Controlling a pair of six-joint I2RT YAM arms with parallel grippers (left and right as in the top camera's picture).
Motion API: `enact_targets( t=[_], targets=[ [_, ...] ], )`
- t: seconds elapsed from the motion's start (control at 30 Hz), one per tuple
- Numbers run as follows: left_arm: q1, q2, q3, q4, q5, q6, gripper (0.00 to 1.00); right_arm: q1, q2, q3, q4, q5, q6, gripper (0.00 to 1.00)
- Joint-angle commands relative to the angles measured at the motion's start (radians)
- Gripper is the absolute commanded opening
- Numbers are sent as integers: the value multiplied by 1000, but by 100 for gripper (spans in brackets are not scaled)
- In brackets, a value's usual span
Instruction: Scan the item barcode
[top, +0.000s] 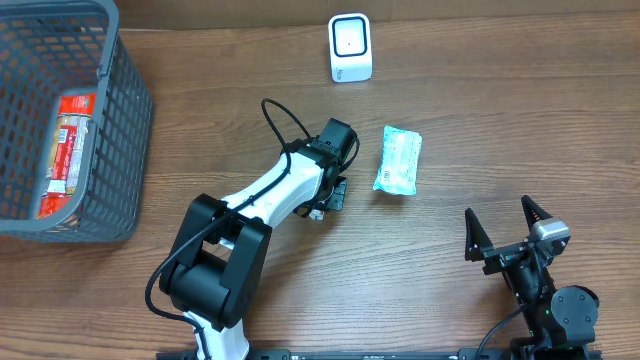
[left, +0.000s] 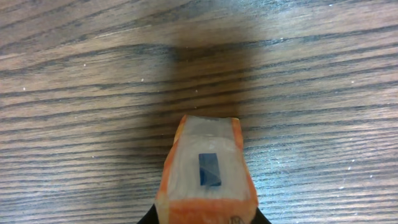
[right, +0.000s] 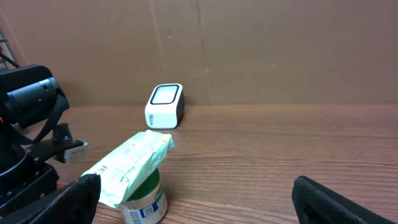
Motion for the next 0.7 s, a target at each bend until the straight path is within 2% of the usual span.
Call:
enact_targets(
  t=[0.0, 0.07, 0.17, 0.23, 0.33, 0.47, 0.53, 0.6, 0.67],
  targets=[
    [-6, 9, -14, 3, -18, -6, 20, -3, -7, -11, 5, -5, 2, 100],
    [-6, 9, -14, 3, -17, -6, 45, -3, -7, -11, 5, -5, 2, 100],
    [-6, 9, -14, 3, -16, -6, 59, -3, -7, -11, 5, -5, 2, 100],
    [-6, 9, -14, 1, -12, -6, 60, -3, -7, -11, 5, -5, 2, 100],
    [-6, 9, -14, -8, 18, -6, 54, -3, -7, -11, 5, -5, 2, 100],
    [-7, 9, -14, -14, 49, -6, 31, -3, -7, -11, 5, -5, 2, 100],
    [-6, 9, -14, -14, 52, -6, 26, -3, -7, -11, 5, -5, 2, 100],
    [-7, 9, -14, -13, 53, -6, 33, -3, -7, -11, 5, -5, 2, 100],
    [-6, 9, -14, -13, 66, -6, 53, -3, -7, -11, 5, -5, 2, 100]
  ],
)
